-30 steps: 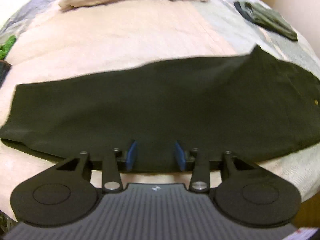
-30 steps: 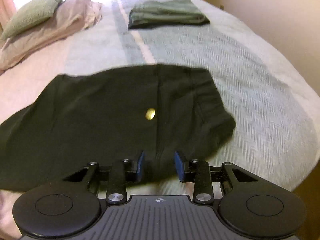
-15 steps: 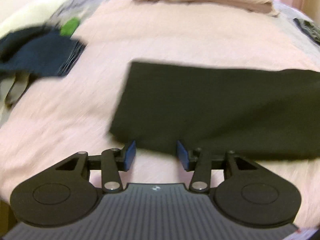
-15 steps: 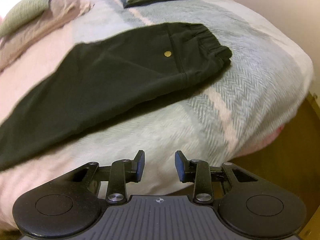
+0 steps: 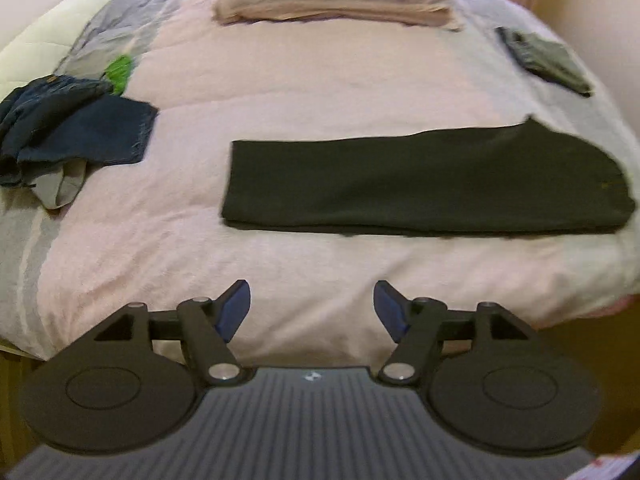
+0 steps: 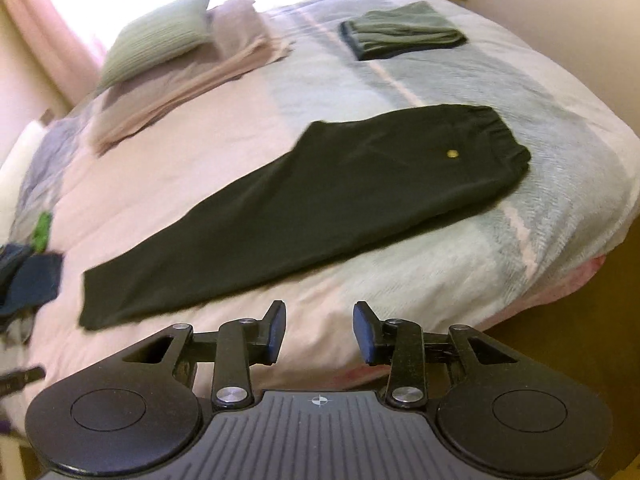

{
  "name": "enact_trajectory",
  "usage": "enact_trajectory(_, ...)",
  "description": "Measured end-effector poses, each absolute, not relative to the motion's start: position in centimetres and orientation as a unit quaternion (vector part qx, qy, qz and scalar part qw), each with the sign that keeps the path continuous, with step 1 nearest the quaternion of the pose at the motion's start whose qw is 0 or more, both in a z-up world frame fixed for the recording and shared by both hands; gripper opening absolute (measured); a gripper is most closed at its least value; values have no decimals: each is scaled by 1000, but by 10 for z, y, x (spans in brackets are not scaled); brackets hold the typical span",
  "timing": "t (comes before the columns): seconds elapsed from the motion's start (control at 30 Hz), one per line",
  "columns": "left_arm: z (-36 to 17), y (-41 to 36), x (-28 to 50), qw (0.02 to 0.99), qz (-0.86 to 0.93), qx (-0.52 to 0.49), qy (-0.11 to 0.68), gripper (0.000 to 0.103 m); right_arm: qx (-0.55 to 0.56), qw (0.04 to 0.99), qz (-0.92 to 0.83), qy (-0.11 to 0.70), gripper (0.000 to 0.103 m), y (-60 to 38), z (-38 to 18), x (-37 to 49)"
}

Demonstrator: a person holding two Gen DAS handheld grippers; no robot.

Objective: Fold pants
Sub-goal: 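Withdraw both grippers above the folded trousers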

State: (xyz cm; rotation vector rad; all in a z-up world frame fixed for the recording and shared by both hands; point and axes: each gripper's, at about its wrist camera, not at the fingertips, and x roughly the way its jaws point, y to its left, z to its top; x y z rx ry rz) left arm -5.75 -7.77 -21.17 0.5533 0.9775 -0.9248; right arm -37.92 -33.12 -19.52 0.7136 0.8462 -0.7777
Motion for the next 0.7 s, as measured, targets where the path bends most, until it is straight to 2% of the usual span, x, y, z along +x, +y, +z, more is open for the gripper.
enact_trajectory(0.1, -183, -80, -76, 740, -440, 256, 439, 69, 309, 786, -345, 411, 35, -311, -177, -377)
enact_trajectory(0.3, -150, -81, -97, 726, -469, 264, 428, 70, 282, 786, -349, 426, 37, -280, -152, -382)
enact_trajectory(0.7, -132, -81, -111, 707, -501, 285, 411, 72, 270, 787, -361, 420, 47, -265, -125, -384)
